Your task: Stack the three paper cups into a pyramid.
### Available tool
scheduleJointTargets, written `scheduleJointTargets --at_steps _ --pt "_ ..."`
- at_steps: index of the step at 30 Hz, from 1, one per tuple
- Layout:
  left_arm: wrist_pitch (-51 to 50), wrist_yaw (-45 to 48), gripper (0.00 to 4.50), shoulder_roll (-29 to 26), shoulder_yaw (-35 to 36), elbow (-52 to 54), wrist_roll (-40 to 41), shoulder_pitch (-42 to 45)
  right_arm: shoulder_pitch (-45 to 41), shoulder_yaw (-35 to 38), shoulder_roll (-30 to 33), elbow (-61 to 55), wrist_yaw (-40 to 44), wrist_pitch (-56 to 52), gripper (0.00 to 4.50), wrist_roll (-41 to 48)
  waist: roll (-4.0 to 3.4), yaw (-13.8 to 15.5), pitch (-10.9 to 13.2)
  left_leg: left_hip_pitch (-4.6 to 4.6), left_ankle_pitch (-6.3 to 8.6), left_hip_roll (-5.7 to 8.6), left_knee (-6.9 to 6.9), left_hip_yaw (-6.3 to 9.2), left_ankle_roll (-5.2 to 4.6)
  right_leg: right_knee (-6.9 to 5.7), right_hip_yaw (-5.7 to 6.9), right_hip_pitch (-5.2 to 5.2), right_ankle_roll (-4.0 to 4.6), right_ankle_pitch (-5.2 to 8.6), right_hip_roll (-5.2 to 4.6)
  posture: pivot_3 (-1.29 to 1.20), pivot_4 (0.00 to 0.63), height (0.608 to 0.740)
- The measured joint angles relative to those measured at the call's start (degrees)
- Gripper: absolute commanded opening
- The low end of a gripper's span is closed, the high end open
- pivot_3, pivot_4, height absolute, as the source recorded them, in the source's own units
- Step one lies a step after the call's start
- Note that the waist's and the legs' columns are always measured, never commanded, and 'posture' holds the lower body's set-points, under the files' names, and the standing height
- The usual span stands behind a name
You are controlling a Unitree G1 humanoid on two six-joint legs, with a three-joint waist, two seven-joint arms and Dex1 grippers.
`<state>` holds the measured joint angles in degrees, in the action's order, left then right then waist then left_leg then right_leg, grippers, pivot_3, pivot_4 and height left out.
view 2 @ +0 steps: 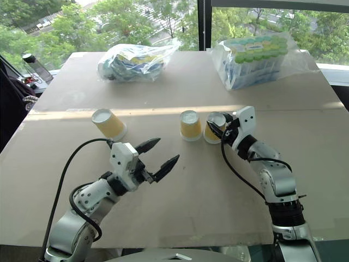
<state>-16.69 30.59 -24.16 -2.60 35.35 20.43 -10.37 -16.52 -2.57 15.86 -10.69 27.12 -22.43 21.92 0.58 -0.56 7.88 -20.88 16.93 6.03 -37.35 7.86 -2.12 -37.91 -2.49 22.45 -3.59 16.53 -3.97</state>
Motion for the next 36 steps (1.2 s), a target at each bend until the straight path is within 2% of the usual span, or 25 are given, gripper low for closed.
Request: scheduleJointTargets --at_steps 12,14,17,24,29,33,36 --pt "0.8 -0.9 4.5 0.6 0.0 0.0 -1.1 0.3 -0.5 -1.0 -1.5 0.8 0.0 0.6 2.11 -2.7 0.0 -0.1 0.0 0.01 0.0 0.0 0.0 -0.02 0.0 -0.01 0.03 0.01 0.0 0.0 0.01 0.0 0.15 0.74" --pt "0.8 -1.1 4.5 0.8 0.0 0.0 -1.2 0.3 -0.7 -1.0 -1.7 1.0 0.0 0.7 3.15 -3.0 0.0 -0.1 0.0 0.01 0.0 0.0 0.0 -0.01 0.0 -0.01 0.03 0.01 0.0 0.0 0.01 0.0 0.15 0.74" --pt "0.9 -1.7 4.5 1.1 0.0 0.0 -1.2 0.1 -0.9 -0.9 -1.7 1.2 0.2 1.3 4.43 -3.0 0.0 -0.1 0.0 0.0 0.0 0.0 0.0 -0.01 0.0 0.0 0.04 0.01 0.0 0.0 0.01 0.0 0.15 0.74" --pt "3.7 -0.2 4.5 1.0 1.1 0.0 -0.7 -4.4 0.8 0.2 2.1 -1.3 3.0 1.9 4.43 -2.5 0.0 0.0 0.0 -0.01 0.0 0.0 0.01 -0.01 0.0 0.03 0.02 0.01 0.0 0.0 0.0 0.0 0.15 0.74" --pt "6.3 -2.4 4.5 2.6 3.8 0.0 -1.5 -7.6 6.5 3.2 6.0 -7.3 6.2 1.3 4.43 0.7 0.0 0.1 0.0 -0.02 0.01 0.0 0.02 -0.01 -0.01 0.05 -0.04 0.0 0.0 0.0 -0.01 0.0 0.15 0.74" --pt "10.5 -11.9 4.5 7.5 8.1 -0.6 -9.6 -9.4 16.8 7.2 13.4 -14.3 15.5 0.6 4.43 8.5 0.04 1.0 0.0 -0.04 0.02 -0.01 0.03 0.04 -0.02 0.16 -0.04 -0.07 0.0 0.0 -0.02 0.0 0.15 0.74" --pt "10.7 -18.7 4.5 10.7 11.4 -4.1 -13.3 -6.2 23.1 10.7 18.5 -17.1 23.6 2.4 4.43 12.2 0.1 1.5 0.0 0.06 0.02 -0.01 -0.03 0.05 -0.02 0.1 0.01 -0.22 0.0 0.0 -0.01 0.0 0.15 0.74"
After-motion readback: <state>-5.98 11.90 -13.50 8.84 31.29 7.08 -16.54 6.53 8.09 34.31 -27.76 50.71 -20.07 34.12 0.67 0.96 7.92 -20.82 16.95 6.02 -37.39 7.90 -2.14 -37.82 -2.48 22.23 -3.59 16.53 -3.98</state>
